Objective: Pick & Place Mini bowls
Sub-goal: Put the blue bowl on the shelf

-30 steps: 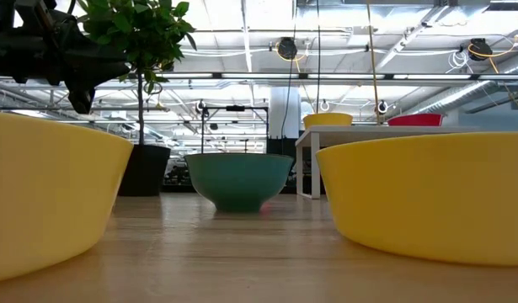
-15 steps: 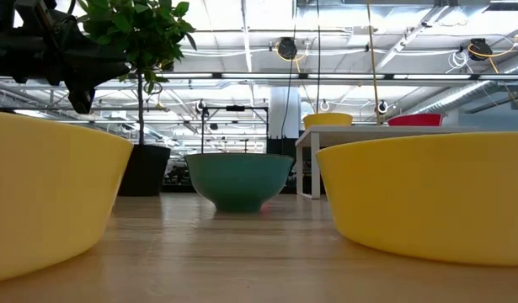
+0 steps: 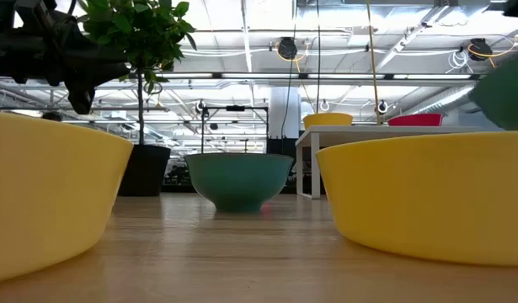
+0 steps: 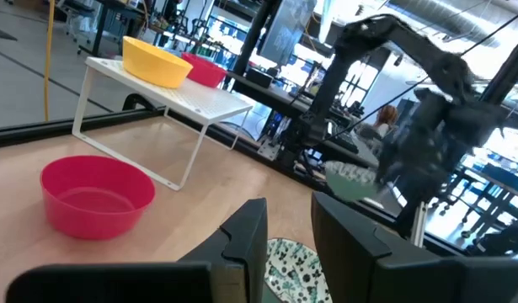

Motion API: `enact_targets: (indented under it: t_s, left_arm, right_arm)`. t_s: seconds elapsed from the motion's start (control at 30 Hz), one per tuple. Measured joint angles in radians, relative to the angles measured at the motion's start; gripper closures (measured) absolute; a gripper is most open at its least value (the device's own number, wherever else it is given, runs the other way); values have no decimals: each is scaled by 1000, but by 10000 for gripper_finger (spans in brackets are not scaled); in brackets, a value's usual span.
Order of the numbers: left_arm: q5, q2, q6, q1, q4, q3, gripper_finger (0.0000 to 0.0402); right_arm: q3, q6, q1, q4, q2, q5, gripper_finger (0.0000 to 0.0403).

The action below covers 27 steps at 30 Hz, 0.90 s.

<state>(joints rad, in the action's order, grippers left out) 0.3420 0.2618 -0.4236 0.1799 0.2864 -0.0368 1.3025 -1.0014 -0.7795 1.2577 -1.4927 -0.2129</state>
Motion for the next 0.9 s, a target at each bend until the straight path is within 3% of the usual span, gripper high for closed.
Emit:
enact_targets:
  t_s: [0.17,0.4,0.67,0.9]
  left_arm:
    - [0,0,0,0,0,0,304]
    - [0,0,0,0,1,0,304]
    - [0,0,0,0,1,0,304]
    - [0,0,0,0,2,0,304]
  right_arm:
    - [0,56,145,44,114,-84,402]
    - [0,270,396,48,224,-153,402]
    - [1,513,736,26,223,-150,402]
    - [1,653,941,-54,182,-123,402]
